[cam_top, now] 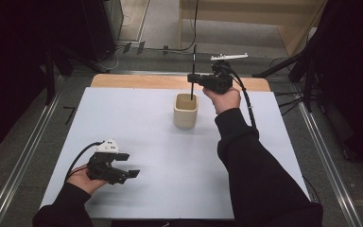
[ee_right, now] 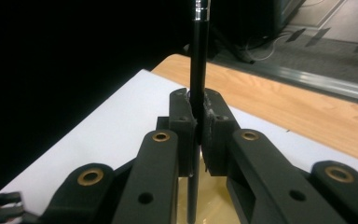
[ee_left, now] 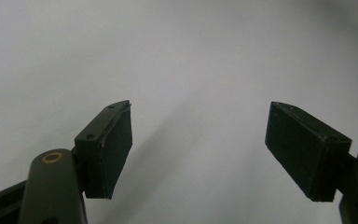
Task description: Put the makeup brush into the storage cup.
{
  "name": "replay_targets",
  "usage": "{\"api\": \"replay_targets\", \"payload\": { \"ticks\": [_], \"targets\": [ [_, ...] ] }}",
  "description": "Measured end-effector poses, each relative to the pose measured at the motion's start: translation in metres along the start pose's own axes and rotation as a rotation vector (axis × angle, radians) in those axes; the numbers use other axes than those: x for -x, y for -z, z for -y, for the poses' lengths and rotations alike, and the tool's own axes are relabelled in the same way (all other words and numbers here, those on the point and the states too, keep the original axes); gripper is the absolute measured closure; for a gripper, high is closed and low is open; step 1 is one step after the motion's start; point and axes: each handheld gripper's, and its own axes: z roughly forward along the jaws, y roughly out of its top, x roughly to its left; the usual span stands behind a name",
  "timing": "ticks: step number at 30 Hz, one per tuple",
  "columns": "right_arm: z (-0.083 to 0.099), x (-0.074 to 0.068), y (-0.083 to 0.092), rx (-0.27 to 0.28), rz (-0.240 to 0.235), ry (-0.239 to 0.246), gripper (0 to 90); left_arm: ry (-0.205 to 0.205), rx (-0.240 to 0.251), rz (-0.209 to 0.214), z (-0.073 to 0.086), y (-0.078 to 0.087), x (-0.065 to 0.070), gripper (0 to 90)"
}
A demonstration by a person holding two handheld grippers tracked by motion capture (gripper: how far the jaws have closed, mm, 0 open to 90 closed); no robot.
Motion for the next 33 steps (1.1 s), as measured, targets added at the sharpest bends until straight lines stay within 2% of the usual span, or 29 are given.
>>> {"api": "replay_targets", "payload": {
  "ticks": [9, 18, 23, 33],
  "targets": [
    [0.004, 0.004, -0.008, 0.018, 0.048, 0.007, 85.6, -0.005, -0.001, 0.004, 0.0, 0.0, 0.0, 23.7],
    [0.012, 0.005, -0.018, 0.034, 0.056, 0.006, 85.4, -0.005, 0.0, 0.006, 0.0, 0.0, 0.0, 23.7],
    [0.017, 0.004, -0.025, 0.017, 0.053, 0.015, 85.5, -0.005, -0.002, 0.006, 0.0, 0.0, 0.0, 23.7],
    [0.029, 0.002, -0.032, 0.015, 0.053, 0.025, 85.5, -0.005, -0.003, 0.007, 0.0, 0.0, 0.0, 23.7]
  ]
}}
